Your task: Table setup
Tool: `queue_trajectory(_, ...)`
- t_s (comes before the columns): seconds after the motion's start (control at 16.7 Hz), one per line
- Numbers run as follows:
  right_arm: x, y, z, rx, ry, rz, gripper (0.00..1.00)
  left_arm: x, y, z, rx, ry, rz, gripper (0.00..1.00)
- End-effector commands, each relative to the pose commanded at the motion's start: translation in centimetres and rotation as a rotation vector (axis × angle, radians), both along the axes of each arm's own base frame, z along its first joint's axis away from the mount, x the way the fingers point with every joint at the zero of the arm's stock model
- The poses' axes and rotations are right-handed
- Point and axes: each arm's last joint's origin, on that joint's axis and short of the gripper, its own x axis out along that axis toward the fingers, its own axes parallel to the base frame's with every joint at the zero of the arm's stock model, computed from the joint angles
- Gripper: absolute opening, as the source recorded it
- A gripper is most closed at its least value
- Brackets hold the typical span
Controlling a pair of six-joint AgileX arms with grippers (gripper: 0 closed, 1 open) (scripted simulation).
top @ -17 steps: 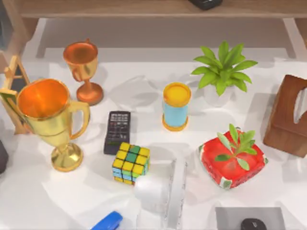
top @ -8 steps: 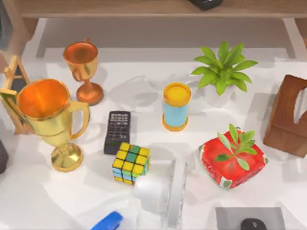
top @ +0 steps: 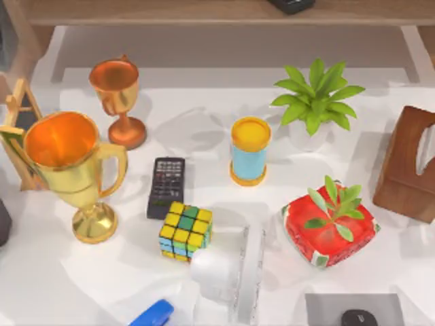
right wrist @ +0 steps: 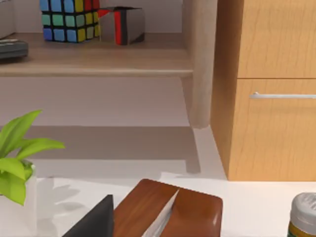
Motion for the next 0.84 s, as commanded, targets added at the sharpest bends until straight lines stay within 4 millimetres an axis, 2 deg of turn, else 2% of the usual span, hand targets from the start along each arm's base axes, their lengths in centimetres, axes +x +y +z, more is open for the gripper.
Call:
queue_trajectory(0.3, 0.0, 0.0, 0.0, 0.000, 0.000, 0.000, 1.00, -0.4, 0.1, 0.3, 0.004, -0.007, 0.002, 1.00)
queue_trajectory(0.6, 0.0, 0.0, 0.0, 0.000, 0.000, 0.000, 1.00, -3.2, 0.2, 0.8, 0.009, -0.021, 0.005, 1.00)
queue_trajectory(0.84, 0.0, 0.0, 0.0, 0.000, 0.000, 0.000, 1.00, -5.1, 0.2, 0.0, 0.000, 0.000, 0.003, 1.00)
